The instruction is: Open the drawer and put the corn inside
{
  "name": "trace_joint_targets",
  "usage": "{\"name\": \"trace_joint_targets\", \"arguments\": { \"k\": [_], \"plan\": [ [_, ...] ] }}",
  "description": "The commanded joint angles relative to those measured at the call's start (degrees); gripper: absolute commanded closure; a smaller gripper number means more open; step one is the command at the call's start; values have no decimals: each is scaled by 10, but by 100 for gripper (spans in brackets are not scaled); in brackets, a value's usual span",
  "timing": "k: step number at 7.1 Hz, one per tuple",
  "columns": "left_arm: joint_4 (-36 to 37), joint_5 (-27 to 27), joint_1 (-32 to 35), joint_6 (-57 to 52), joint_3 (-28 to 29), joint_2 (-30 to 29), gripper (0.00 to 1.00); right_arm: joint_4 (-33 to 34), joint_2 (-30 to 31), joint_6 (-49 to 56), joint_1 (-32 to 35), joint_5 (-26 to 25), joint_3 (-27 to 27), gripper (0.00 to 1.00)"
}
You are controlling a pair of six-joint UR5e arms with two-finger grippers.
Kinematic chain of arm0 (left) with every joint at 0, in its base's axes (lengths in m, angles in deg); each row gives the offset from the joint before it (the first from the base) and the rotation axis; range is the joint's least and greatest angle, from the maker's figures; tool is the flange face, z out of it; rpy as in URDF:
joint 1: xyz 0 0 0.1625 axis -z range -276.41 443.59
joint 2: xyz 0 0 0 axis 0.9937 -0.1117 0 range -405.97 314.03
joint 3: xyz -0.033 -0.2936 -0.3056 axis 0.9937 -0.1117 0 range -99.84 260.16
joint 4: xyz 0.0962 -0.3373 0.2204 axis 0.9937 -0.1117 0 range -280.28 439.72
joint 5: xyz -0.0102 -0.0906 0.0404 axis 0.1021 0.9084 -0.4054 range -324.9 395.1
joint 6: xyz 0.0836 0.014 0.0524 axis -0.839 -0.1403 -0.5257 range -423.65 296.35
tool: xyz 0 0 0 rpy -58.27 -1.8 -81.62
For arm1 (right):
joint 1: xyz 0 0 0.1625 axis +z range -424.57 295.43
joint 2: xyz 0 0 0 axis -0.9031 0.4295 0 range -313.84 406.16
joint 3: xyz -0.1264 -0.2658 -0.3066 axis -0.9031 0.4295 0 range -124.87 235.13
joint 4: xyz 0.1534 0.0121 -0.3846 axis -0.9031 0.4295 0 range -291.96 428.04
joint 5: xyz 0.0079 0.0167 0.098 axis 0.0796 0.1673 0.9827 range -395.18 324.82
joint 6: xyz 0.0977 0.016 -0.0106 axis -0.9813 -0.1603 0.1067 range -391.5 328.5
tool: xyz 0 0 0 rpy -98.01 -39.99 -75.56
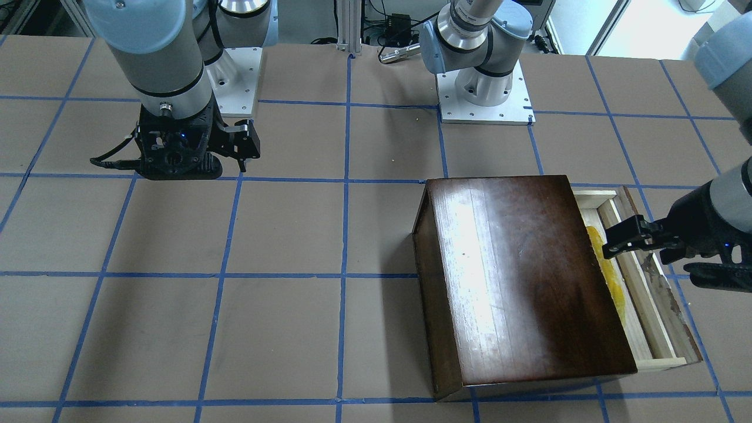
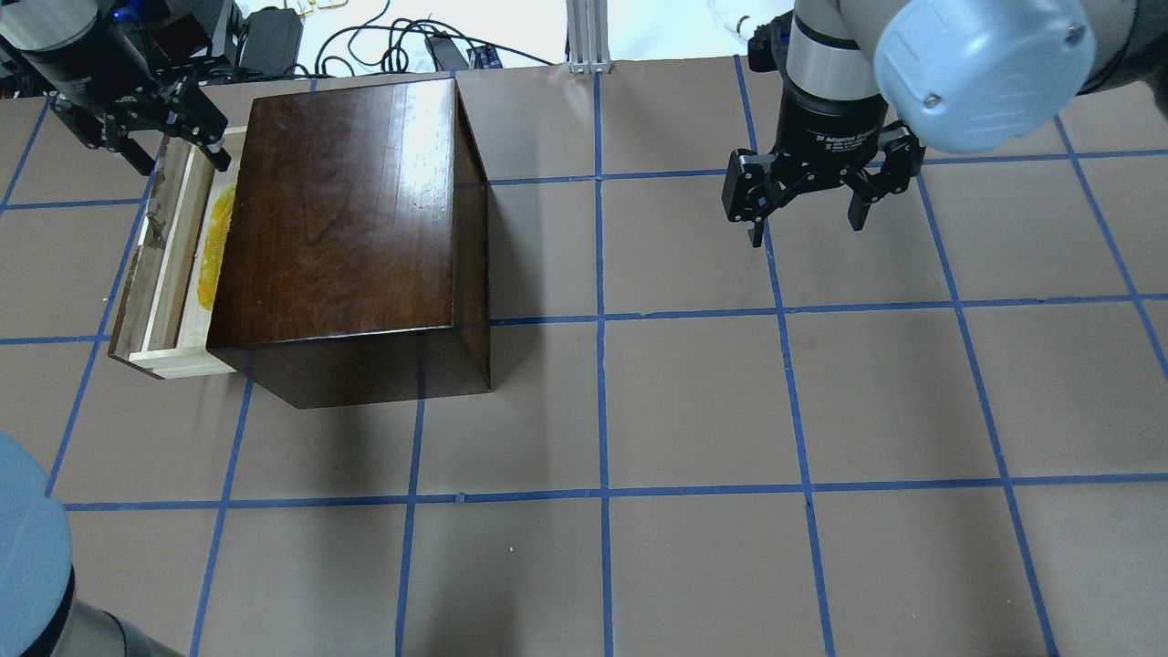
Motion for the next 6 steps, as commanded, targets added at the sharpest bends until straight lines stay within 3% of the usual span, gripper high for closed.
{"name": "trace_joint_targets", "arguments": {
  "k": [1,3,6],
  "plan": [
    [-14,-1,50,80,4,29,0,0,0,0,0,1,0,0],
    [-16,-1,111,138,-29,59,0,0,0,0,0,0,0,0],
    [-8,-2,116,139,-110,120,0,0,0,0,0,1,0,0]
  ]
}}
